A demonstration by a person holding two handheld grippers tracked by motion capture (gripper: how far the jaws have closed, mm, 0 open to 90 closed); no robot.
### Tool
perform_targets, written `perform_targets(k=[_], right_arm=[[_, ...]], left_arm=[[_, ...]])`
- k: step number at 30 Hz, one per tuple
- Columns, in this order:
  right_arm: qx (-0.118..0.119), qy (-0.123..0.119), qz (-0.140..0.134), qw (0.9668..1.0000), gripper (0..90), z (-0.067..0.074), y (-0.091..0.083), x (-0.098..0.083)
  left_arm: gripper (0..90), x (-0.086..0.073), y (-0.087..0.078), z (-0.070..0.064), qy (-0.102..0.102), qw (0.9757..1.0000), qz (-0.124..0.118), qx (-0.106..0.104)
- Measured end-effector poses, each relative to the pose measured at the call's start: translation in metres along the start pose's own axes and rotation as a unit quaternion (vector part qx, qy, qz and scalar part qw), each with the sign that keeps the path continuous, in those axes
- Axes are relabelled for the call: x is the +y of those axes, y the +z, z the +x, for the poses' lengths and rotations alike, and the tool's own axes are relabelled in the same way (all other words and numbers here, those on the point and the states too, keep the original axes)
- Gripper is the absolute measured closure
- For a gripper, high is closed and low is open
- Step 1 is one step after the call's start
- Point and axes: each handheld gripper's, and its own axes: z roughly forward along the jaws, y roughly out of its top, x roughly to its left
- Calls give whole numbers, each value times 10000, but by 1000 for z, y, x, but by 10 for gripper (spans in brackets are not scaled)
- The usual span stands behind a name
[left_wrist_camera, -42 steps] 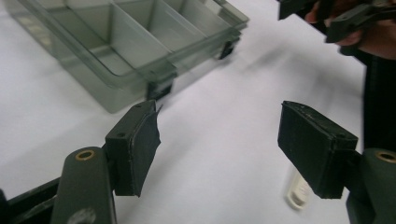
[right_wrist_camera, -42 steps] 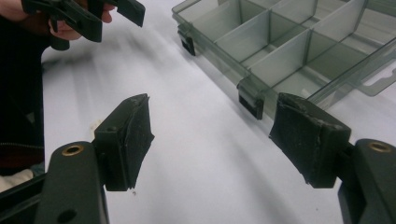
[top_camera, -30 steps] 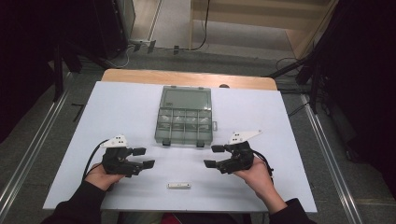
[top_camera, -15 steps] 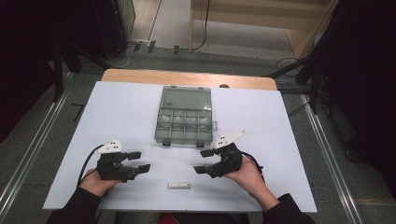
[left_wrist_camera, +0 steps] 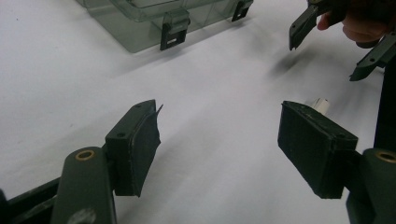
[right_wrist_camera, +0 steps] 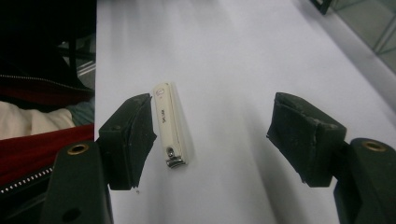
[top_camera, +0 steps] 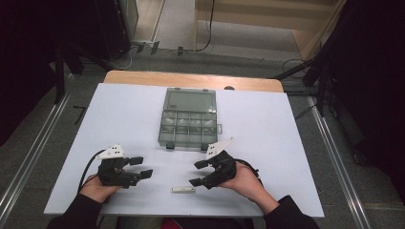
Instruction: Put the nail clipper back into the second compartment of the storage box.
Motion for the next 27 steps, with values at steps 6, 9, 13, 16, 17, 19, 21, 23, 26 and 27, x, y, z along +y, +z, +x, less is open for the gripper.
perform_targets(k=[6, 9, 13, 16, 17, 19, 21, 23, 26, 27], right_arm=[[99, -236, 205, 9995, 334, 3, 8, 4], [125, -272, 307, 9991, 342, 5, 11, 6], [114, -392, 386, 9984, 356, 9, 16, 7], [109, -482, 456, 9977, 362, 11, 21, 7], [109, -482, 456, 9977, 362, 11, 21, 7], [117, -539, 516, 9971, 367, 13, 24, 7], [91, -585, 580, 9966, 376, 15, 27, 7], [92, -650, 598, 9960, 383, 16, 30, 8], [59, -732, 689, 9949, 399, 18, 34, 9], [36, -736, 728, 9946, 403, 19, 35, 9]], left_arm=[[289, 1, 0, 0, -1, 10000, -37, -21], [289, 1, -1, -1, 35, 10000, -40, -25], [289, 1, 1, -2, 37, 10000, -20, -57], [289, 1, 1, -1, 48, 10000, 12, -52], [289, 1, 1, -1, 48, 10000, 12, -52], [289, 1, 0, -1, 32, 10000, -9, -47], [289, 1, -1, -1, 28, 10000, -25, -43], [289, 1, -1, -1, 25, 10000, -34, -32], [289, 1, -1, -2, 62, 10000, -18, -50], [289, 1, -1, -2, 47, 10000, -14, -52]])
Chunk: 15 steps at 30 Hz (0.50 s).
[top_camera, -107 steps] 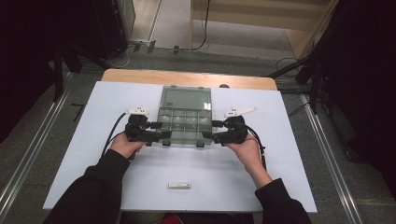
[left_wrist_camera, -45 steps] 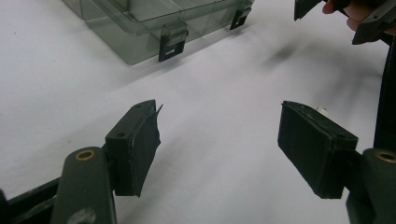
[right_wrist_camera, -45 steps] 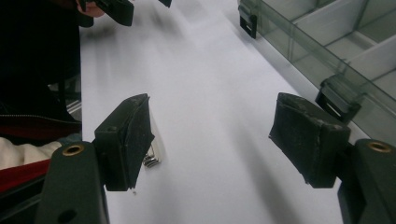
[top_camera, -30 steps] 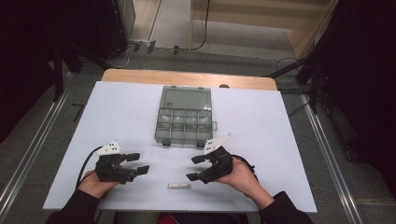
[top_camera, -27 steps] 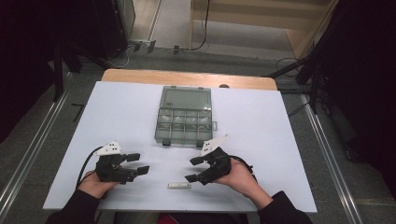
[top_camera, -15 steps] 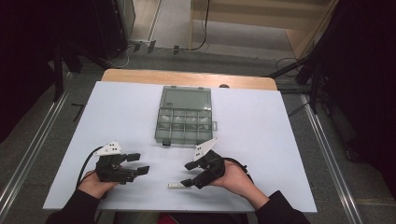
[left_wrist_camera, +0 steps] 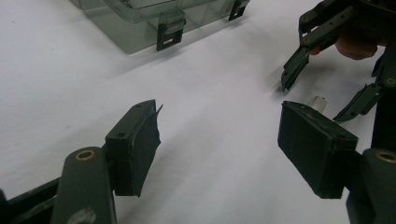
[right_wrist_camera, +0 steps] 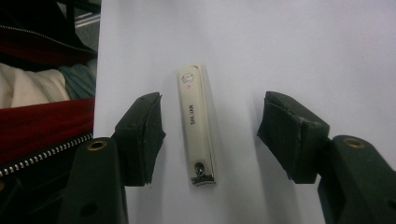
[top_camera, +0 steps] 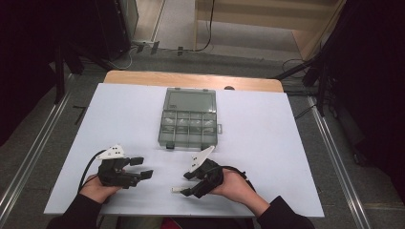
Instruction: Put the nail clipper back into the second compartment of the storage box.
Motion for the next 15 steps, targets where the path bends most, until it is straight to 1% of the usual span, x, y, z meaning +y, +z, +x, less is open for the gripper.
perform_targets(k=[2, 4, 5, 7, 8, 9, 10, 11, 12, 13, 15], right_arm=[[-36, -63, 20, 10000, 413, 1, 2, 0], [-67, -60, 40, 10000, 422, 3, 2, 1], [-90, -122, 41, 9999, 429, 3, 3, 1], [-171, -119, 80, 9998, 447, 6, 3, 1], [-171, -119, 80, 9998, 447, 6, 3, 1], [-183, -170, 67, 9997, 454, 6, 3, 1], [-231, -184, 88, 9995, 462, 8, 3, 2], [-356, -294, 101, 9989, 484, 10, 4, 1], [-391, -368, 81, 9985, 485, 11, 5, 1], [-439, -395, 127, 9982, 488, 14, 5, 1], [-513, -459, 133, 9975, 508, 16, 5, 1]], left_arm=[[289, 0, 0, 0, -4, 10000, -1, 16], [289, 0, 0, 1, -28, 10000, -18, 24], [289, 0, 0, 1, -22, 10000, -18, 28], [289, 0, 0, 1, -20, 10000, -6, 25], [289, 0, 0, 1, -20, 10000, -6, 25], [289, 0, 0, 1, -19, 10000, -4, 23], [289, 0, 0, 1, -19, 10000, -6, 4], [289, 0, 0, 1, -12, 10000, -28, 11], [289, 0, 0, 1, -12, 10000, -28, 11], [289, 0, 0, 2, -26, 10000, -47, -19], [289, 0, 0, 2, -24, 10000, -32, 3]])
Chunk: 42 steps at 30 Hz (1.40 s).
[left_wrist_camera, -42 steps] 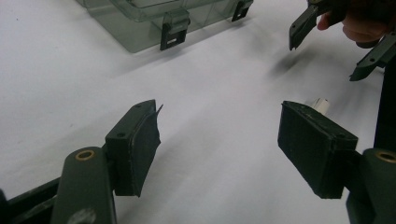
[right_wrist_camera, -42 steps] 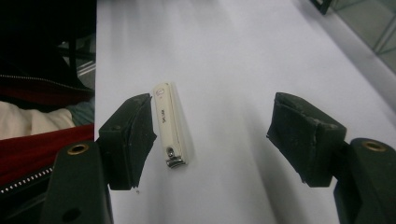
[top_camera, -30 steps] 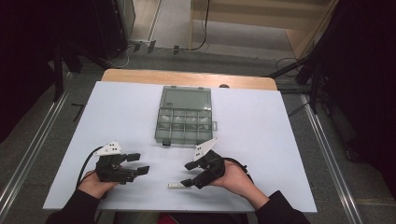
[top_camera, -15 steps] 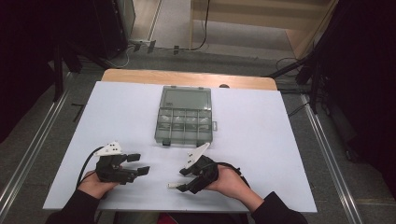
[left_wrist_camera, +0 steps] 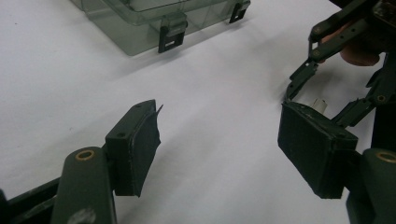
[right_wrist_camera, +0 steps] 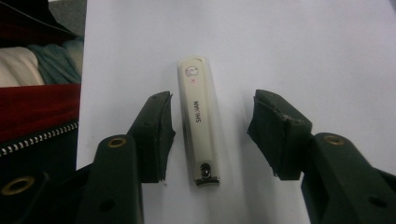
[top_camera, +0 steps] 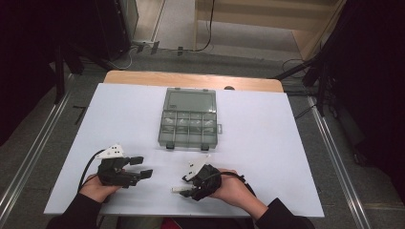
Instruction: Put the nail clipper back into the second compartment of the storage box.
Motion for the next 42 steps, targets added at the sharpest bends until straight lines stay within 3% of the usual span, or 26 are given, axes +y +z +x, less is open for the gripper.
perform_targets(k=[7, 11, 13, 15, 26, 31, 34, 42], right_arm=[[-130, -130, -7, 9998, 643, 3, -1, -2], [-17, -147, 12, 9999, 773, 6, -2, -3], [28, -217, -6, 9998, 780, 5, -2, -3], [152, -72, 27, 9999, 781, 2, -2, -3], [451, 105, -34, 9989, 783, -6, -3, -1], [409, 136, -98, 9990, 784, -8, -7, 1], [381, 343, -145, 9986, 784, -11, -12, 1], [277, 628, -246, 9973, 784, -19, -23, 0]], left_arm=[[289, 1, -2, 2, -30, 10000, -7, -4], [289, 1, 0, 3, -60, 10000, -17, 30], [289, 1, 0, 3, -55, 10000, 3, 12], [289, 1, 0, 3, -59, 10000, 6, 22], [289, 1, -1, 4, -95, 9999, -39, 34], [289, 1, -1, 5, -75, 10000, -17, 48], [289, 1, -2, 4, -91, 9999, -48, 35], [289, 1, 0, 3, -45, 10000, -17, 74]])
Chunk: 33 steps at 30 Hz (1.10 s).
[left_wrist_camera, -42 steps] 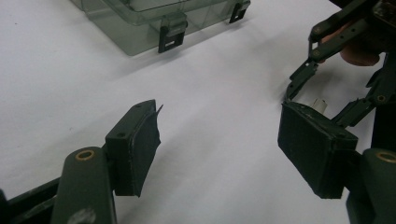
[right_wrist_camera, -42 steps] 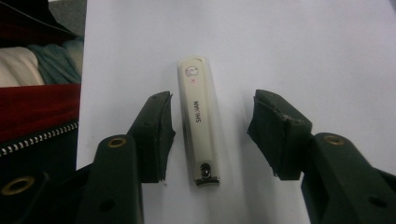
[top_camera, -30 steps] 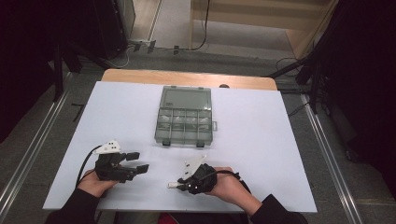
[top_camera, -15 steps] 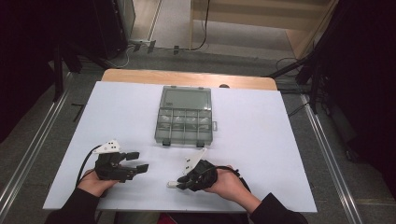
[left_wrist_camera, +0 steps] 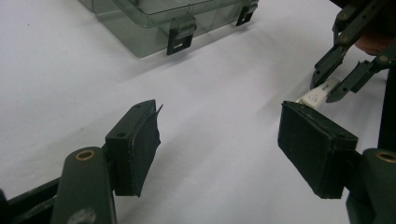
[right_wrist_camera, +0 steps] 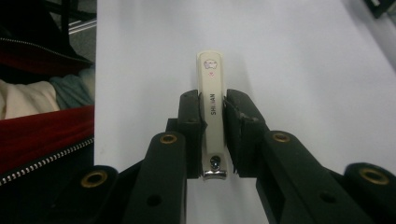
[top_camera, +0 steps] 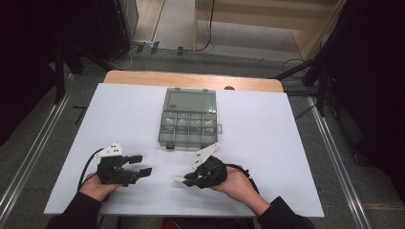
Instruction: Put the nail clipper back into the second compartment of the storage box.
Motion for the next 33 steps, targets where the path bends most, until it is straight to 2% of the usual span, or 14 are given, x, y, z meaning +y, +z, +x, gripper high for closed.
perform_targets(k=[9, 10, 11, 16, 24, 26, 27, 33], right_arm=[[-133, 315, -160, 9993, 784, -6, -10, 0], [-159, 338, -176, 9991, 784, -7, -11, 0], [-173, 360, -167, 9991, 783, -7, -12, 1], [-233, 482, -212, 9983, 784, -12, -16, 4], [-265, 730, -241, 9967, 784, -20, -19, 8], [-288, 754, -254, 9964, 784, -21, -20, 9], [-300, 859, -249, 9955, 784, -23, -21, 9], [-359, 939, -290, 9945, 784, -27, -25, 11]], left_arm=[[289, 1, 2, -3, 73, 10000, 16, -5], [289, 1, 2, -4, 199, 9998, 49, 61], [289, 1, 2, -4, 216, 9997, 62, 71], [289, 1, 4, -3, 135, 9999, 73, 20], [289, 1, 4, -4, 168, 9998, 75, 0], [289, 2, 5, -3, 117, 9999, 42, 6], [289, 3, 5, -3, 120, 9999, 52, -2], [289, 3, 6, -4, 157, 9999, 58, -20]])
